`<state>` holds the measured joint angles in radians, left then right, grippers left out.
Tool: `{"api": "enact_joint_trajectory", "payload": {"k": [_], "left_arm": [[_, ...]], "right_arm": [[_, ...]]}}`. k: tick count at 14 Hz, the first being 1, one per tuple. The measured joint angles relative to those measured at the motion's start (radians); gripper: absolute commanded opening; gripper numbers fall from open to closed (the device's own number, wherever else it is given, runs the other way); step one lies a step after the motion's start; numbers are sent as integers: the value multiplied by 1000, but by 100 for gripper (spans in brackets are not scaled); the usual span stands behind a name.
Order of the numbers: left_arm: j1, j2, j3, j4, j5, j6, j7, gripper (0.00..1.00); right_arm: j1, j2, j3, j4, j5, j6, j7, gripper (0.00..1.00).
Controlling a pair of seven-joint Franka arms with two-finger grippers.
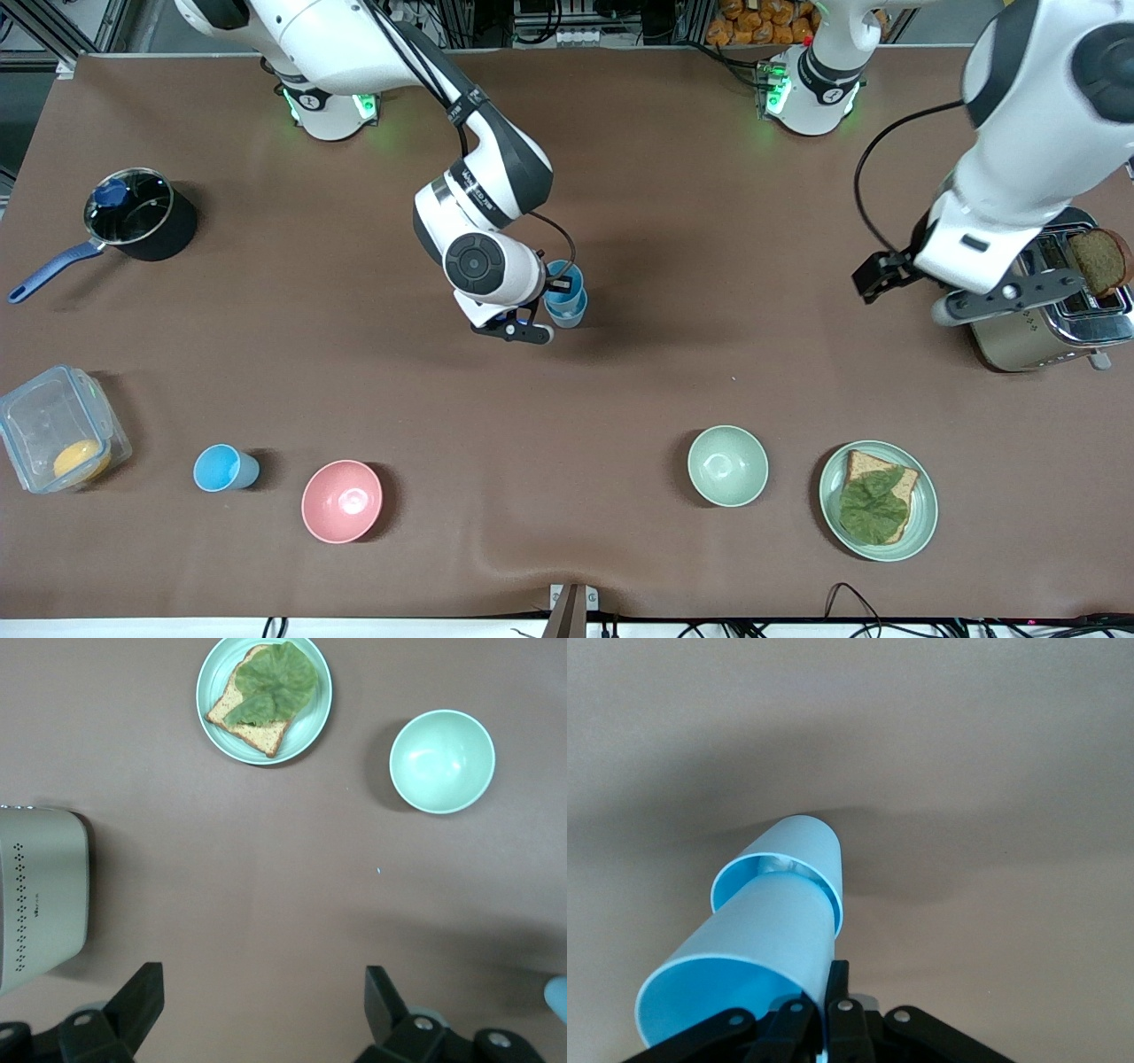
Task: Stack blue cups with both arms
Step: 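Set the stacked cups down with the right gripper while the left gripper withdraws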
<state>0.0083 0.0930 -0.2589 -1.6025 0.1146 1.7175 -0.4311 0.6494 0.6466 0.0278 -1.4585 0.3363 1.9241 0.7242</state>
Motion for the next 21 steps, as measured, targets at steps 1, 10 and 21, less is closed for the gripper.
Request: {"api": "enact_joint_trajectory", "payload": {"k": [1,10,21], "left_arm": [[11,-15,0,0,-6,-14,21,100],[11,-55,52,39,-30,-84,142,100],[2,-54,109,97,-36,-188,184,100]], "right_arm": [[0,2,0,0,0,1,0,0],[1,15,0,3,0,20,21,100],[-246,-111,-51,54,-45,-192,-252,100]]}}
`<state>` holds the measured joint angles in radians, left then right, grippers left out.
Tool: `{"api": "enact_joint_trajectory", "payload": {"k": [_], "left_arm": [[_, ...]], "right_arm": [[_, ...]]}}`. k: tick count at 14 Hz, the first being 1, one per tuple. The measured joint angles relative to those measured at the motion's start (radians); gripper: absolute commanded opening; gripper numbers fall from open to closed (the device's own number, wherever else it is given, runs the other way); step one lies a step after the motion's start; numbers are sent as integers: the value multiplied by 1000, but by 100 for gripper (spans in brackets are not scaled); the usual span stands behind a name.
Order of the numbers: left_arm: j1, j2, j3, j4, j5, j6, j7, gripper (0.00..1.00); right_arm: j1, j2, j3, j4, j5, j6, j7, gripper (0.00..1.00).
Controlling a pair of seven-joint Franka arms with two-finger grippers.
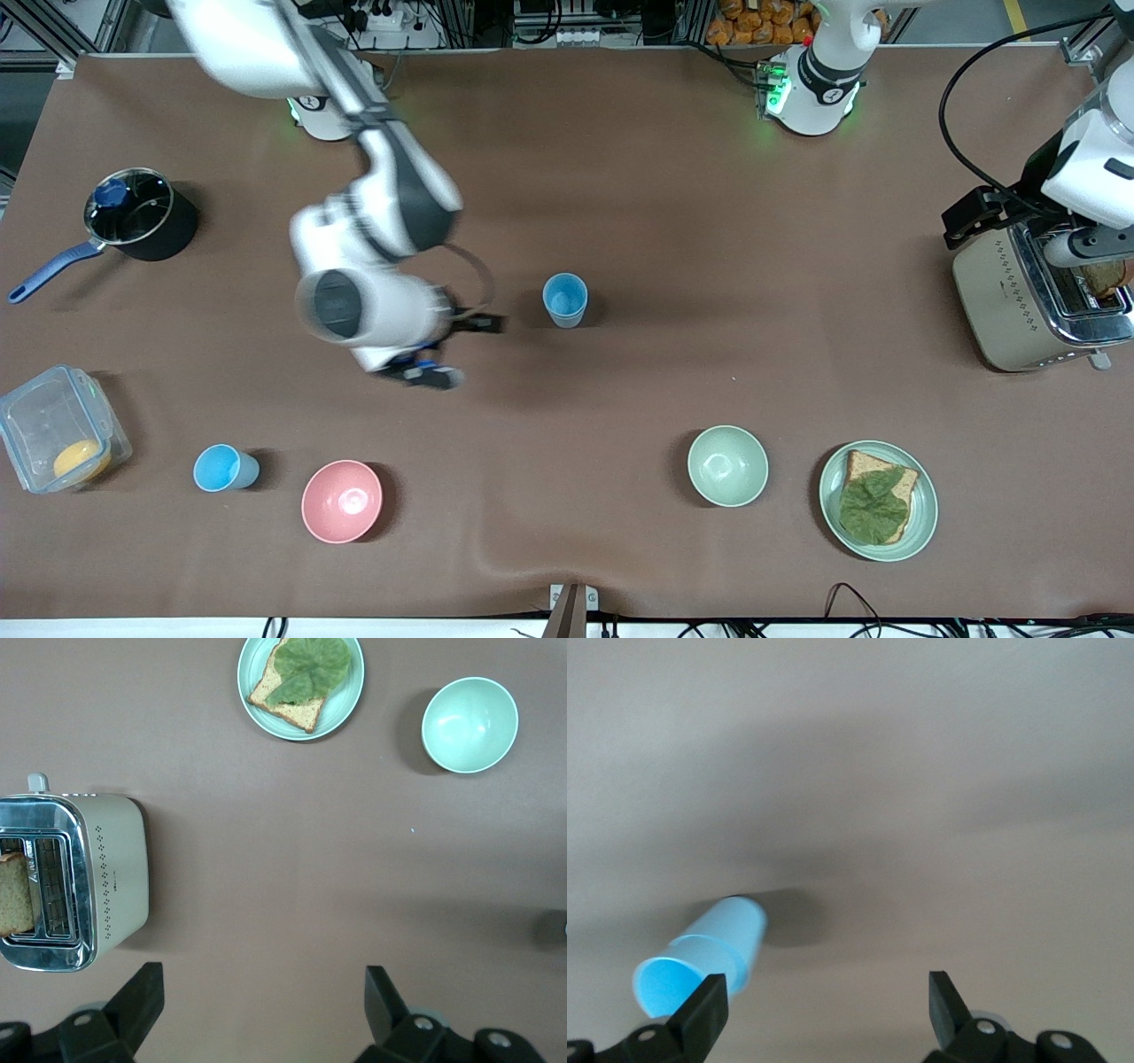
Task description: Stack blue cups with both arms
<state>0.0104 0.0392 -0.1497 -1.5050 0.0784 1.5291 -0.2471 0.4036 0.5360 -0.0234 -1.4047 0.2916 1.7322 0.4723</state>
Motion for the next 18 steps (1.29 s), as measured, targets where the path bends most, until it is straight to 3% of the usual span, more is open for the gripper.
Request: {"api": "enact_joint_trajectory", "payload": {"k": [3,7,13,18], "left_arm": [[-4,1,0,1,0,0,0,100],[-7,3,0,1,0,-1,0,100],[-16,2,0,6,0,-1,0,100],[-17,2,-1,5,-2,-18,1,100]], "right_arm": [[-141,-88,-2,1,-87,-138,-191,100],[-222,-233,-1,-28,-205,-249,-345,100],[-362,-487,-2,-164,-221,-255,-491,100],[-380,-550,-28,-209,-226,-250,-465,100]]}}
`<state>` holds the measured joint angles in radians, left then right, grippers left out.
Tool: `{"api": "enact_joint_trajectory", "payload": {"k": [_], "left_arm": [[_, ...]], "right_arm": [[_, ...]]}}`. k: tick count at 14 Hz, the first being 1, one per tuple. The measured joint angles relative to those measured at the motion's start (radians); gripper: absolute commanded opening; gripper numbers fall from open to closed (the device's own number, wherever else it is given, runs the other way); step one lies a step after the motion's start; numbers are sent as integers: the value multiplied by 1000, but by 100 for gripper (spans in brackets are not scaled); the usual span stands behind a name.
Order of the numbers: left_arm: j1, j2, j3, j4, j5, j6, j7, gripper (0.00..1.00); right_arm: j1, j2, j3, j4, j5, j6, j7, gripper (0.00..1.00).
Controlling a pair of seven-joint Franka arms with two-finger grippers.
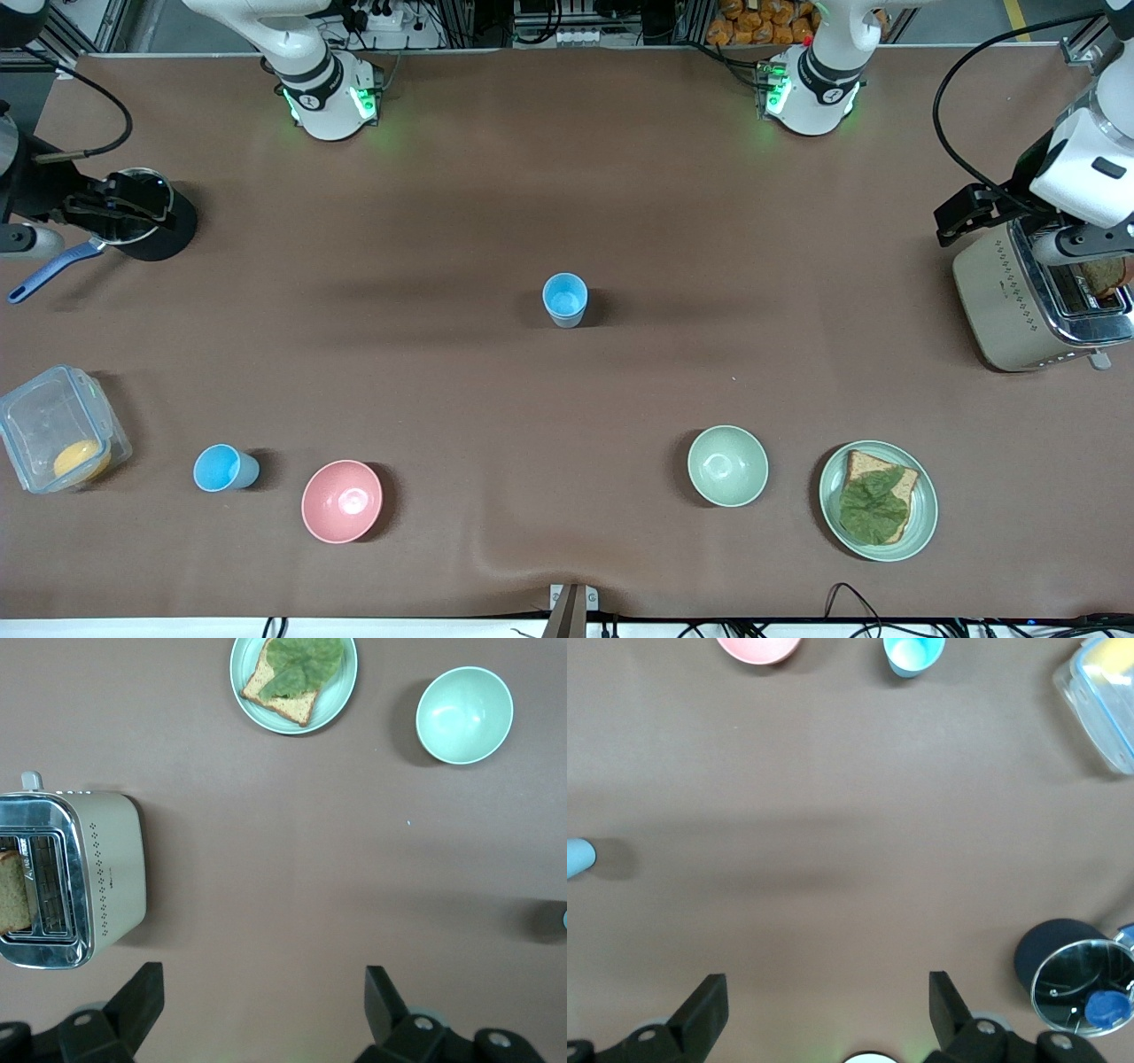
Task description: Stack blue cups with both arms
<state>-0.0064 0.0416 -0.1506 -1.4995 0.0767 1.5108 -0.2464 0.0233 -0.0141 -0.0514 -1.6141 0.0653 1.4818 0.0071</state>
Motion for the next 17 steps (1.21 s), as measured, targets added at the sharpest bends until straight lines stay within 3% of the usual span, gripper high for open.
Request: {"api": "enact_joint_trajectory", "payload": {"k": [17], "left_arm": [[3,0,1,2,0,-3,0,100]], "right_arm": [[0,-12,-6,-5,-26,-31,98,100]]}}
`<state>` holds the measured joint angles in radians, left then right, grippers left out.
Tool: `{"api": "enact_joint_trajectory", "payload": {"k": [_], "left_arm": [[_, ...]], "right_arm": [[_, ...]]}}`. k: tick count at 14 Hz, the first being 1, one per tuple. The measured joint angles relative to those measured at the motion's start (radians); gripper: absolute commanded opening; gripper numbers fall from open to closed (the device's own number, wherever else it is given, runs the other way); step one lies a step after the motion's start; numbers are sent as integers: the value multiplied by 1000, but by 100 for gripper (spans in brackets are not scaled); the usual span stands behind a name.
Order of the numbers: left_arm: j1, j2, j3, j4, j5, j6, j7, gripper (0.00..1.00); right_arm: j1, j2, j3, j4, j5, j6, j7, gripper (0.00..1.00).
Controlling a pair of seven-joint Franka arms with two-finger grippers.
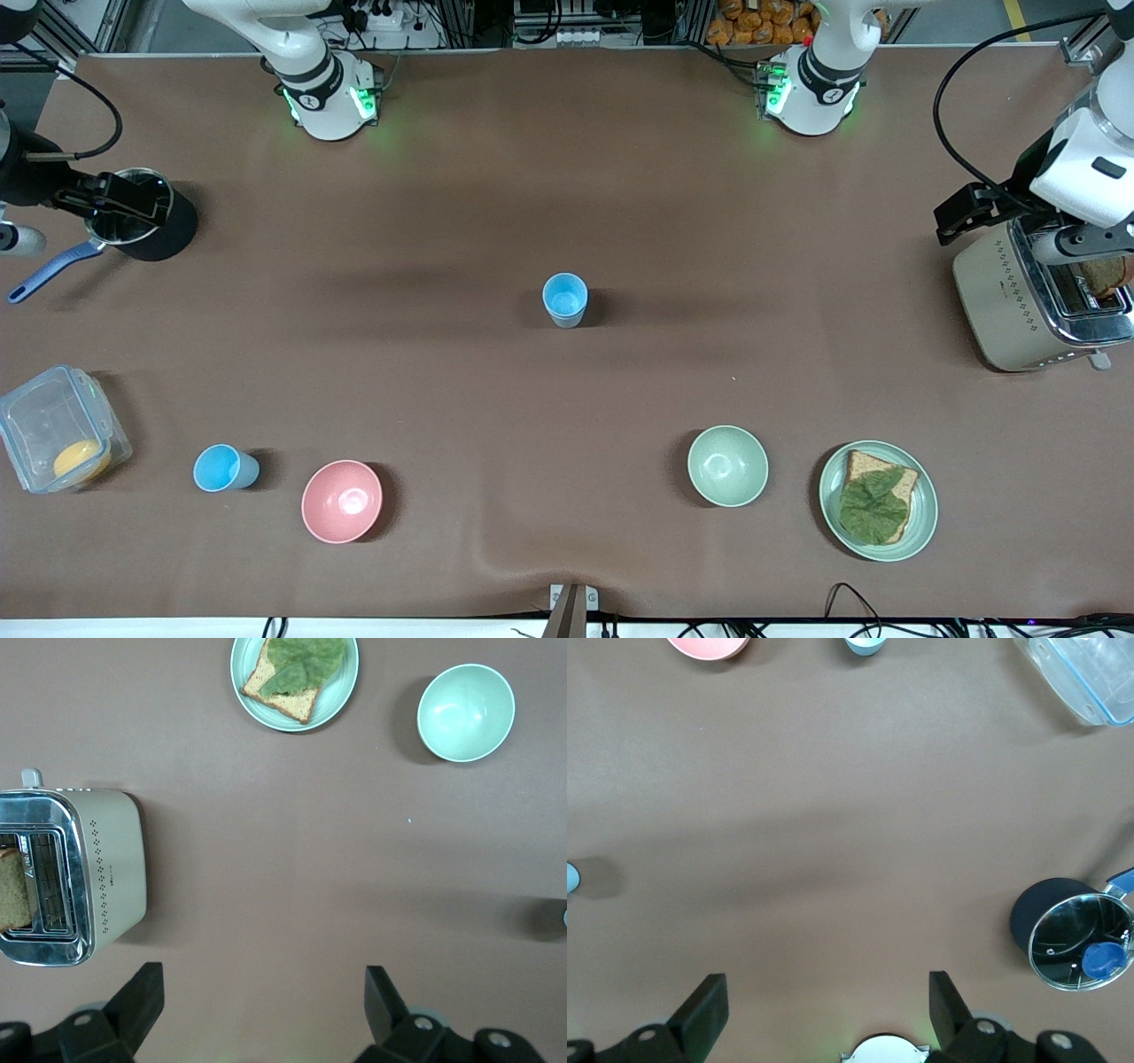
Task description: Stack blue cups with both arms
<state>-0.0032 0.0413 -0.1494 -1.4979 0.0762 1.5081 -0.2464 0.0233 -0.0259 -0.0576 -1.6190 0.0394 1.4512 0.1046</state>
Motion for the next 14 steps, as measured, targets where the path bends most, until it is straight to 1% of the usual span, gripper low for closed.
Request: {"api": "enact_joint_trajectory", "payload": {"k": [8,12,14], "left_arm": [[2,-1,5,4,-1,0,0,100],[1,-1,5,5,-57,-1,0,100],[1,-2,5,5,-66,-3,0,100]], "right_arm": [[0,0,1,0,0,-14,2,100],[0,0,1,-1,0,-16,2,100],[0,0,1,-1,0,-16,2,100]]}}
